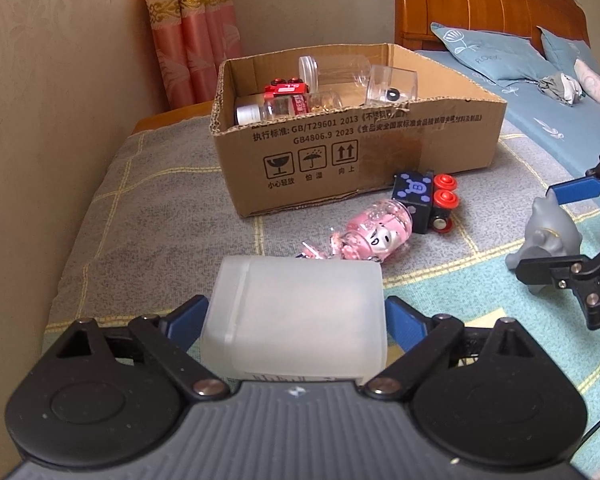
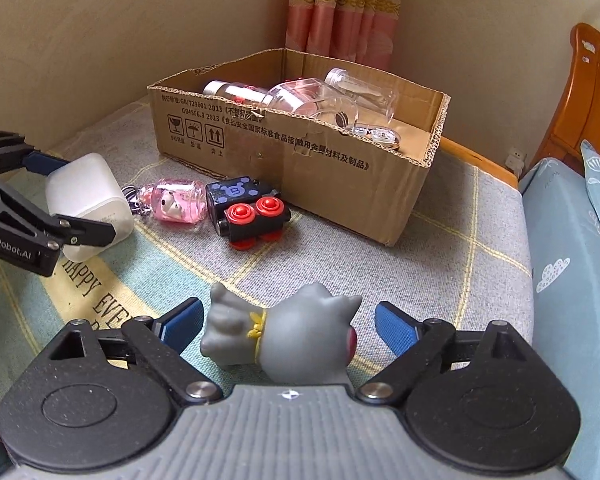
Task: Organize rigid objects
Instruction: 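Close the left gripper on the white plastic jug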
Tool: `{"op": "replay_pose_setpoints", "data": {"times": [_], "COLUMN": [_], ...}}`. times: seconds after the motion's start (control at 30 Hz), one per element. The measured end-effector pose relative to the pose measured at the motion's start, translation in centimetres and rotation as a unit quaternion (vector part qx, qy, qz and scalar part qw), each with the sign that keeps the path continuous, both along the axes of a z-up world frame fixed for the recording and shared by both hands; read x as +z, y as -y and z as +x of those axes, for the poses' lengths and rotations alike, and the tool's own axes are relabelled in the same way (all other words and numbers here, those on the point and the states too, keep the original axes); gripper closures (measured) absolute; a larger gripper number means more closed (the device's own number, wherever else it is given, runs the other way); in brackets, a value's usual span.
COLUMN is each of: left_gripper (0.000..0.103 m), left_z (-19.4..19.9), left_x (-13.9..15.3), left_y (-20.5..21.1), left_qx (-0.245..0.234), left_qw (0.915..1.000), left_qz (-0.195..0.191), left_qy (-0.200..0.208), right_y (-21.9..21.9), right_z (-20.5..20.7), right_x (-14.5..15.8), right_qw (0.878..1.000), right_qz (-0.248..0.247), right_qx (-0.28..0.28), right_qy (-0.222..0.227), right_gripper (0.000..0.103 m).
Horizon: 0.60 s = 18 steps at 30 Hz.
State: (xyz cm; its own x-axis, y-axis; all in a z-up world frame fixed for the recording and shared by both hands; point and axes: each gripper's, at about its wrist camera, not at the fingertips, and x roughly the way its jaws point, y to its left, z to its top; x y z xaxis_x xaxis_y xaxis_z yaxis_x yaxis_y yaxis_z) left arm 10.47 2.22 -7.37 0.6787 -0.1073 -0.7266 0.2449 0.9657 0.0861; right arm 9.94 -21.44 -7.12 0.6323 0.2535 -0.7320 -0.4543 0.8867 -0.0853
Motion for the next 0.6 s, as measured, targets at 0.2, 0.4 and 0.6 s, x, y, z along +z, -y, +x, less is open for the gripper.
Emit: {"op": "replay_pose_setpoints", "data": {"times": [0.2,0.4,0.6], "left_gripper": [0.01,0.015,0.02], "left_z": [-0.04,0.22,0.2], "left_x": [0.74,0.56,0.89], "left_y": [-0.15,0.14,-0.16], "left_qx": [-0.008,-0.014,-0.02], "left_qw": [0.9999,0.9998,0.9998], "left_qz": [0.001,0.011,0.0], "left_qy": [0.007,0.003,-0.008], "right_y": [0.42,0.74,0.93], "right_z": [0.11,-0.11,-0.25], "right_x": [-0.05,-0.1,0.68], "right_qw": [1.0,1.0,1.0], "right_qz": [0.012,0.017,0.011], "right_qx": [0.006,0.011,0.009], "right_qy": [-0.004,-0.015,-0.015], "right_gripper": [0.009,0.025,0.026]}}
